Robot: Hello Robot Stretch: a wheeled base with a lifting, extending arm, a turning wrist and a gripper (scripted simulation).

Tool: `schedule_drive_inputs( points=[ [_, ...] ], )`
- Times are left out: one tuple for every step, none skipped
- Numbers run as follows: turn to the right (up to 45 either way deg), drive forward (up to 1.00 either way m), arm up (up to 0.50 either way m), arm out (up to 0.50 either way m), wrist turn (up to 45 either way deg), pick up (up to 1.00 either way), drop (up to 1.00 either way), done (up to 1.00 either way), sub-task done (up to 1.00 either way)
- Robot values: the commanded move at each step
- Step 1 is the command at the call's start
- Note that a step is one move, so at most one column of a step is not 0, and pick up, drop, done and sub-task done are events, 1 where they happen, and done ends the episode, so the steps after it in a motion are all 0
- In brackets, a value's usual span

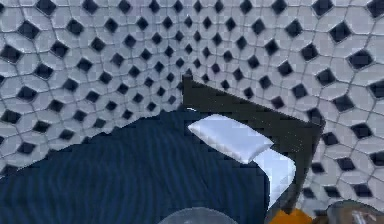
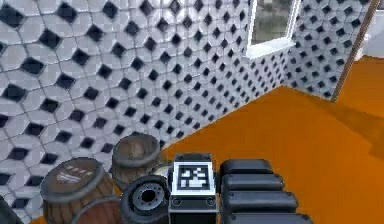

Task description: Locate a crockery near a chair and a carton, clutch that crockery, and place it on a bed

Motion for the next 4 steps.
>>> schedule_drive_inputs(
  points=[
    [-45.0, 0.0, 0.0, 0.0, 0.0, 0.0, 0.0, 0.0, 0.0],
    [-12.0, 0.0, 0.0, 0.0, 0.0, 0.0, 0.0, 0.0, 0.0],
    [45.0, 0.0, 0.0, 0.0, 0.0, 0.0, 0.0, 0.0, 0.0],
    [3.0, 0.0, 0.0, 0.0, 0.0, 0.0, 0.0, 0.0, 0.0]
  ],
)
